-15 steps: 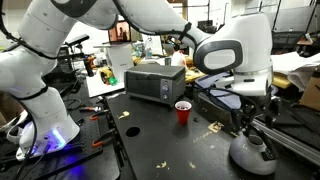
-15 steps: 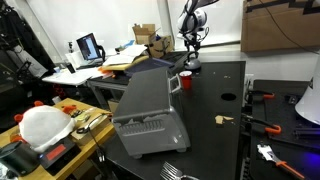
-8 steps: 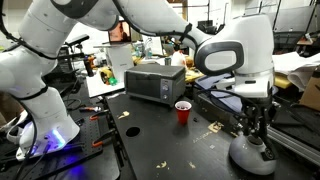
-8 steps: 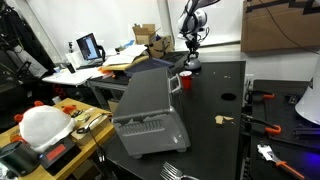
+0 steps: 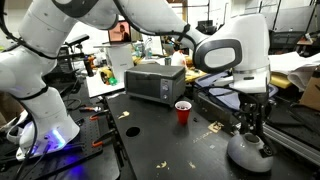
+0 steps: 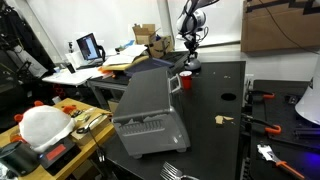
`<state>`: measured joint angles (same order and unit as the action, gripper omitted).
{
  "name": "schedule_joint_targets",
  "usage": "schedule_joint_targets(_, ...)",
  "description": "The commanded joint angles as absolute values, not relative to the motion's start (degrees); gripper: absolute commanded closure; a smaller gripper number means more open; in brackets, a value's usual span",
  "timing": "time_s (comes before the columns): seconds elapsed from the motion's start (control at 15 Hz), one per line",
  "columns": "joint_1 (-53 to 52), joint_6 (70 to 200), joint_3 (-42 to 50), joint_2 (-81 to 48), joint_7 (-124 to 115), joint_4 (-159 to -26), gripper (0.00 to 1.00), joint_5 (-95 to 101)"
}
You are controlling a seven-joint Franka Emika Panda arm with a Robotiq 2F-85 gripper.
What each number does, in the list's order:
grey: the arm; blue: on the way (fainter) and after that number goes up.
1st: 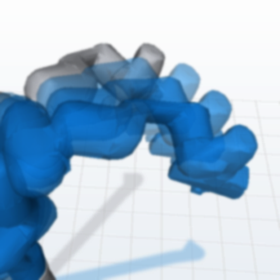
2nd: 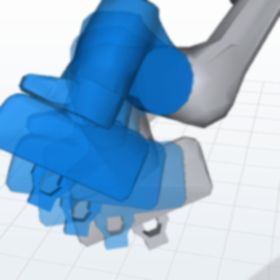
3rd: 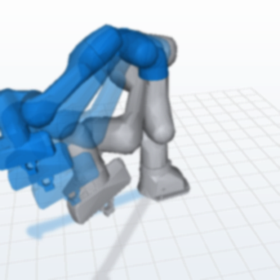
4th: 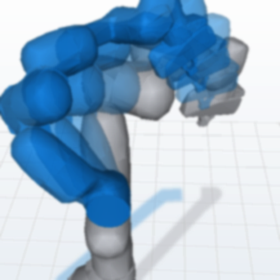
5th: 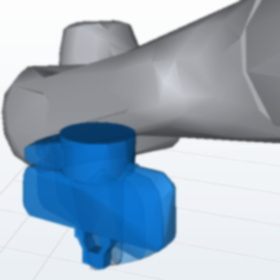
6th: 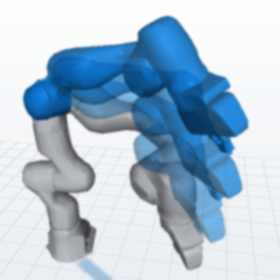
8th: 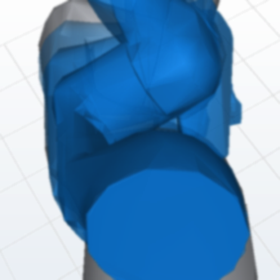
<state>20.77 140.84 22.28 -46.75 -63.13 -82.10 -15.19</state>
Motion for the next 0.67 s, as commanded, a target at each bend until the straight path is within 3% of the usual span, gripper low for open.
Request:
schedule_joint_targets(0.0,18.3,139.9,23.0,-41.2,-62.0,-88.1,0.95,-13.4)
schedule_joint_targets(0.6,15.5,140.6,22.7,-30.9,-58.9,-99.4,0.95,-7.9)
